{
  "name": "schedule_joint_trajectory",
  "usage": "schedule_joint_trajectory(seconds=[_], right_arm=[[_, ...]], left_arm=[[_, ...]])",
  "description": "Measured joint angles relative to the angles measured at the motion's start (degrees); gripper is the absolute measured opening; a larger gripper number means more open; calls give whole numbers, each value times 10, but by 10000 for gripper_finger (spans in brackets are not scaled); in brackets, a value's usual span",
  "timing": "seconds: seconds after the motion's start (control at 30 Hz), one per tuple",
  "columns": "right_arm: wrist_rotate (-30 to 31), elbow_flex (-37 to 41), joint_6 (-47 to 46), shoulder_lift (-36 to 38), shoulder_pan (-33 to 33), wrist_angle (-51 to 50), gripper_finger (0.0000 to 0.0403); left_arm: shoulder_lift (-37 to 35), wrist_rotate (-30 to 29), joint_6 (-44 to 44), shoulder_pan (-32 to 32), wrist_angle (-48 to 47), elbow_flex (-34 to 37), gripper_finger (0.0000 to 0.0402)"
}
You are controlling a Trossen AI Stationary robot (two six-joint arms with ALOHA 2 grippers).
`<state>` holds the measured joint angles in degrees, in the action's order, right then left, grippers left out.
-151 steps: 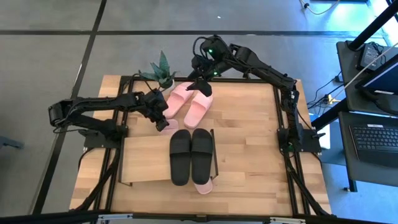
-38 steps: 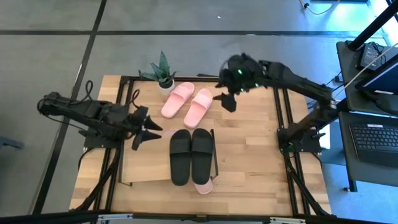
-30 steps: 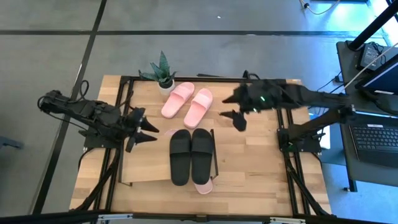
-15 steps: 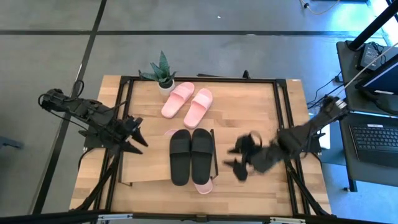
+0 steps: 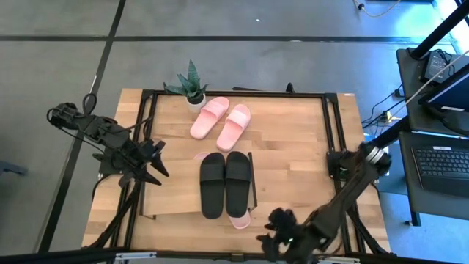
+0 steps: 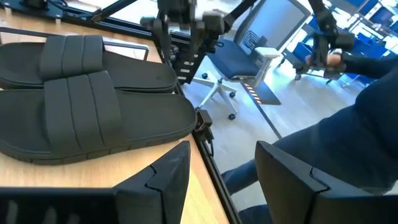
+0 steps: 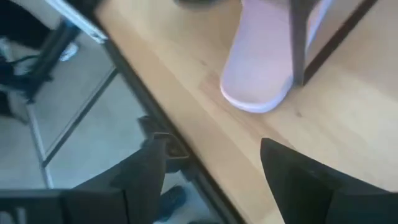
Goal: Pick and place slides into the shelf
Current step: Adjust the pink slide under the shelf
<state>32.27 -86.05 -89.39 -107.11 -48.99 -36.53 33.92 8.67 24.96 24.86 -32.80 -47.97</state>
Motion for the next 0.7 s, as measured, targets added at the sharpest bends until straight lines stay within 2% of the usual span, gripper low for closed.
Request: schedule_joint_trajectory(seconds=[0.17, 0.37, 0.7], right_arm=[[2, -44, -21, -102, 8, 10, 259], [7, -87, -19, -188, 25, 7, 259], [11, -102, -18, -246, 55, 40, 259]], left_arm=[[0, -1, 0, 0, 0, 0, 173], [0, -2, 0, 0, -2, 0, 173], [0, -2, 0, 0, -7, 0, 173]])
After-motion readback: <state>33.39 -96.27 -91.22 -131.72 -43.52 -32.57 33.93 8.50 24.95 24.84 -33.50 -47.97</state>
